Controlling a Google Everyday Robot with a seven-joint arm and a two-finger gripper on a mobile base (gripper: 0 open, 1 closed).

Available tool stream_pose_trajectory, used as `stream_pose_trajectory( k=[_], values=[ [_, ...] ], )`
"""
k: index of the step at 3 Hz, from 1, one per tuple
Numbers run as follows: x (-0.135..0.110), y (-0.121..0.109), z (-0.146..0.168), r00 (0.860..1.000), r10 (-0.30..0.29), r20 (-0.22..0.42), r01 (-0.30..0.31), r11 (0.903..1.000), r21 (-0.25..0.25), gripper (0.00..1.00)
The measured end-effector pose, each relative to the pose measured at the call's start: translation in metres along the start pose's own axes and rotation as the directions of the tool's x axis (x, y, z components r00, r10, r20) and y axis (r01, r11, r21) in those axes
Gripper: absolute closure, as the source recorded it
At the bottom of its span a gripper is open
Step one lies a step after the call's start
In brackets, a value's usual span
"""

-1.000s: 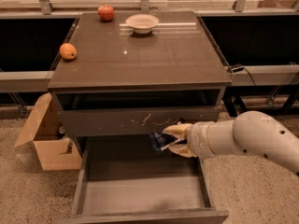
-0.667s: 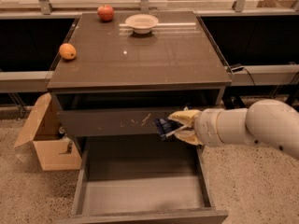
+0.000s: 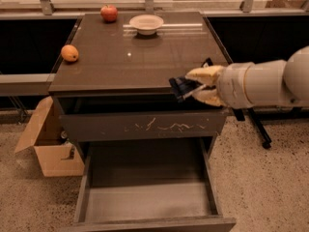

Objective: Pick rxbar blueberry from middle drawer and place on counter

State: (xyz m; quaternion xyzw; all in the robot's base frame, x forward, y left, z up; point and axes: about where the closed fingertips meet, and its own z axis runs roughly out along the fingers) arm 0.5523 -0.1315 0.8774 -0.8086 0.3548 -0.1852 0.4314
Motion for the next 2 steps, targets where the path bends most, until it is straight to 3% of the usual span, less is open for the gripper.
stream_pose_trajectory(
  k=[1, 2],
  values=[
    [0.0084, -0.019, -0.0083, 1.0, -0.006, -0.016, 0.007, 0.9995, 0.032, 1.0],
    [0.0084, -0.0194, -0.008, 1.0, -0.007, -0.016, 0.007, 0.9995, 0.031, 1.0]
  ],
)
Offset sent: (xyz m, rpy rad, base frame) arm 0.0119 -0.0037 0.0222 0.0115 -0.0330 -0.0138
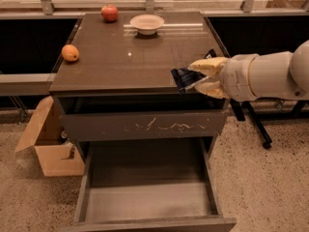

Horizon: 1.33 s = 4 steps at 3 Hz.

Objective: Pick rxbar blueberry from middle drawer and place on counter

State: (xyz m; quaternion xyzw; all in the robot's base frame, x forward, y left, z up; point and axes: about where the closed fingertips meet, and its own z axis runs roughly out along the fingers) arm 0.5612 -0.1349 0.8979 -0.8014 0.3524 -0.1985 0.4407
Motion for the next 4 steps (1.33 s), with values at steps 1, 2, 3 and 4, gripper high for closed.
stream_pose_trajectory(
  k=[1, 2, 3, 4],
  values=[
    [0.034, -0.017, 0.03, 1.0, 0.01, 0.024, -0.01, 0.9999, 0.009, 1.0],
    [0.065, -0.035, 0.072, 0.996, 0.026, 0.085, -0.026, 0.9997, 0.002, 1.0],
    [0.093, -0.053, 0.109, 0.992, 0.038, 0.123, -0.036, 0.9992, -0.018, 0.83],
    [0.129, -0.085, 0.13, 0.993, 0.04, 0.115, -0.041, 0.9991, 0.008, 0.52]
  ],
)
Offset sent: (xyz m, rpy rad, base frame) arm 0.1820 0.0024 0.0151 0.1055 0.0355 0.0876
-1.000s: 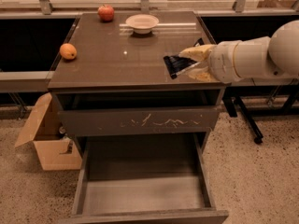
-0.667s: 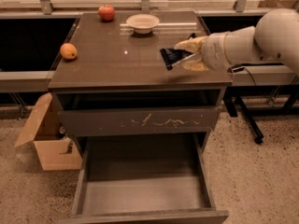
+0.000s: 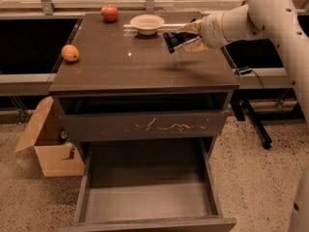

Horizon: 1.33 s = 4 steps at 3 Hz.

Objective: Pick rxbar blueberry from middle drawer and place on counter

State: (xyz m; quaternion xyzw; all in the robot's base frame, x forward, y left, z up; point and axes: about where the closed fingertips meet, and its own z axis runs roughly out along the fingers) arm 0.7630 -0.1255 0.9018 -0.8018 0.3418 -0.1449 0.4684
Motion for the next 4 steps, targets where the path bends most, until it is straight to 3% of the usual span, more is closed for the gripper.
stream_pose_trajectory(
  k=[2, 3, 4],
  values=[
    [0.024, -0.022, 0.01, 1.0, 0.007, -0.002, -0.007, 0.9995, 0.032, 0.06],
    [0.032, -0.031, 0.0, 1.0, 0.002, -0.016, -0.001, 0.9985, 0.056, 0.0],
    [0.037, -0.047, -0.042, 0.997, -0.02, -0.071, 0.028, 0.9919, 0.124, 0.0]
  ],
)
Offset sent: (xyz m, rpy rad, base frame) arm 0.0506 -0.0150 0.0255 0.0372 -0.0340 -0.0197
